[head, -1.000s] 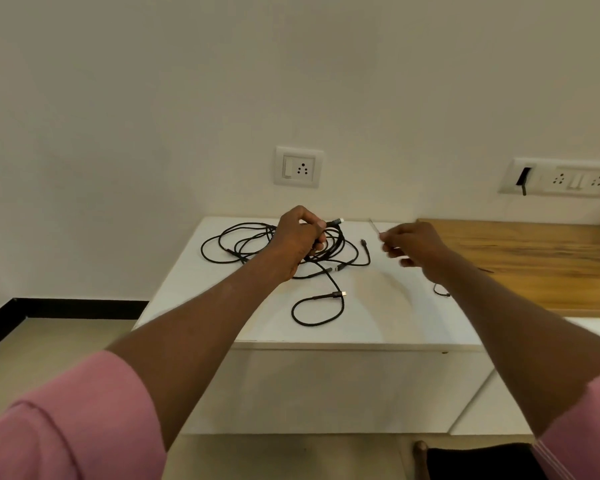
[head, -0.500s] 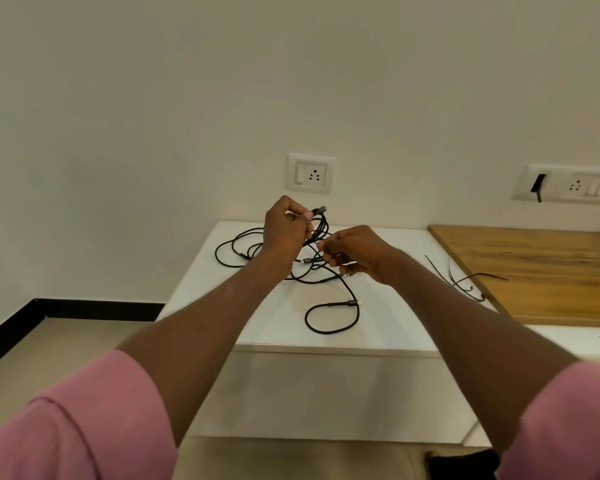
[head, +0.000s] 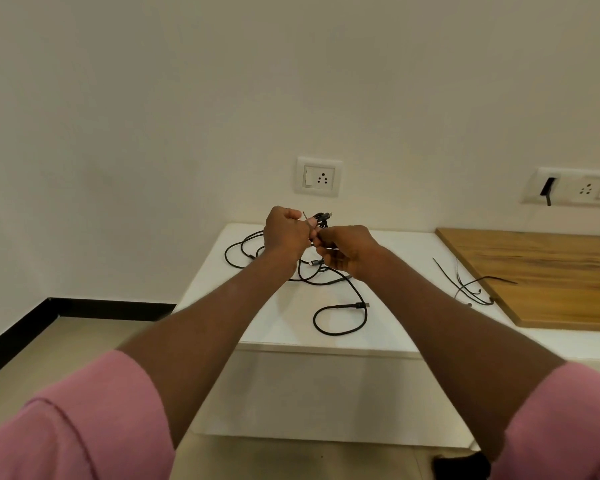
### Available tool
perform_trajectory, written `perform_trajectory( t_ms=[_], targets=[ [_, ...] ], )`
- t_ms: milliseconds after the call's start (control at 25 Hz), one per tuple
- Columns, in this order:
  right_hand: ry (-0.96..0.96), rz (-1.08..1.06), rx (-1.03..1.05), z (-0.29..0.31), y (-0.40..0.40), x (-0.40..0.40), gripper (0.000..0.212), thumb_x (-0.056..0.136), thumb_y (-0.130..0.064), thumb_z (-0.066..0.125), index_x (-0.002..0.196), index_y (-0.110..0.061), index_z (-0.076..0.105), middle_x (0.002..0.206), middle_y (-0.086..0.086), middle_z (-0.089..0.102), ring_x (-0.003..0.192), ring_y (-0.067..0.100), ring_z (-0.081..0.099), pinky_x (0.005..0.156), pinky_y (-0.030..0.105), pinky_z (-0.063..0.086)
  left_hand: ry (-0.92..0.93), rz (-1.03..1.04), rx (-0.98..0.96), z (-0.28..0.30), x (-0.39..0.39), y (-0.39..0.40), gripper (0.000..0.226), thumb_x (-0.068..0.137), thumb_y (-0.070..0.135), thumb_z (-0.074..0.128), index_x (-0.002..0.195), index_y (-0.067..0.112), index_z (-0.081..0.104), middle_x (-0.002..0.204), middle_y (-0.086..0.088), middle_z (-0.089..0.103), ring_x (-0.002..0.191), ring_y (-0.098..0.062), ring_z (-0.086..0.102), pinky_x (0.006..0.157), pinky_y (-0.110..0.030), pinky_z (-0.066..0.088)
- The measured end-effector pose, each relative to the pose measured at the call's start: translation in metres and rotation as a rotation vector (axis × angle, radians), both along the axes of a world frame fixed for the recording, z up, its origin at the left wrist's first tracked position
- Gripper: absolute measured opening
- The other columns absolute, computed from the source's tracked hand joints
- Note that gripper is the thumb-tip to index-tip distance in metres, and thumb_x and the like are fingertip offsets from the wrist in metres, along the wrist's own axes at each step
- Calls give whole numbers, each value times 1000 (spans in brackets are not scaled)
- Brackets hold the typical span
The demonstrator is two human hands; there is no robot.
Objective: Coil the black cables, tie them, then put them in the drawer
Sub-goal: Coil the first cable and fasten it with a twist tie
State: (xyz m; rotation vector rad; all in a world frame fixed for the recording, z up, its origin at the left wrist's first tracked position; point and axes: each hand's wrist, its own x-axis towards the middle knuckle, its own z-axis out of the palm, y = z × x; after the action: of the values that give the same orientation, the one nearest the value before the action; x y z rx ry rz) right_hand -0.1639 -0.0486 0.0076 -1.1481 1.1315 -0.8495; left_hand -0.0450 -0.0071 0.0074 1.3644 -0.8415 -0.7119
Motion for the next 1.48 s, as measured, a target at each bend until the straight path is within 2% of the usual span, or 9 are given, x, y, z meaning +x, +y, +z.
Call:
perform_trajectory(
  t_ms=[40,160,440,560,720,920,1120,1320,1480],
  targets=[
    [-8,-14,8,0,0,0,8,98,-8,66,97,-5,73,79,5,70,69,13,63,58,23,50,27,-22,50,0,0,0,22,94,8,72,108,8,55,85,-14,74,65,-18,64,76,-34,57],
    [-20,-34,24,-2,2,-1,7,98,-10,66,97,-8,72,79,4,69,69,12,62,57,23,47,49,-91,127,4,1,3,9,95,9,71,88,4,68,81,-15,72,63,-19,61,81,-35,58],
    [16,20,-14,0,1,-6,12,97,-11,67,106,-8,75,87,6,72,74,13,66,64,26,49,195,-124,94,7,4,10,9,93,-2,70,102,0,70,76,-12,73,48,-11,69,50,-19,57],
    [47,40,-27,2,1,-9,11,96,-11,69,103,-10,76,87,5,73,73,12,67,65,26,50,196,-115,99,8,5,10,13,94,-3,69,106,0,69,77,-14,72,44,-9,67,45,-17,52],
    [16,79,-23,5,-1,-12,11,94,-9,71,104,-11,76,90,7,77,71,13,70,60,25,50,181,-35,95,4,12,4,13,91,-3,72,103,2,70,88,-19,74,48,-13,67,47,-19,53],
    [-21,225,-95,8,0,-19,21,94,2,69,111,-6,78,95,8,77,83,15,71,70,25,54,163,0,103,0,18,3,15,90,-3,73,83,9,67,90,-19,76,59,-21,71,48,-23,54],
    [51,24,-315,4,-1,-8,7,92,-9,75,88,-14,78,83,4,74,76,14,65,63,25,52,72,1,86,-1,14,1,9,89,-1,75,88,6,70,88,-21,76,62,-22,72,57,-26,56],
    [-79,-71,-291,2,-2,1,9,93,0,71,87,-6,75,83,11,73,73,17,68,65,25,58,-41,29,65,-1,10,1,6,88,2,76,91,2,71,80,-19,76,55,-18,71,54,-24,55],
    [-158,-50,-274,2,-1,4,9,92,7,69,90,0,74,86,17,74,73,20,72,73,25,64,-87,58,66,0,10,1,7,86,2,76,91,0,71,78,-20,76,56,-22,71,68,-38,65]
  ],
)
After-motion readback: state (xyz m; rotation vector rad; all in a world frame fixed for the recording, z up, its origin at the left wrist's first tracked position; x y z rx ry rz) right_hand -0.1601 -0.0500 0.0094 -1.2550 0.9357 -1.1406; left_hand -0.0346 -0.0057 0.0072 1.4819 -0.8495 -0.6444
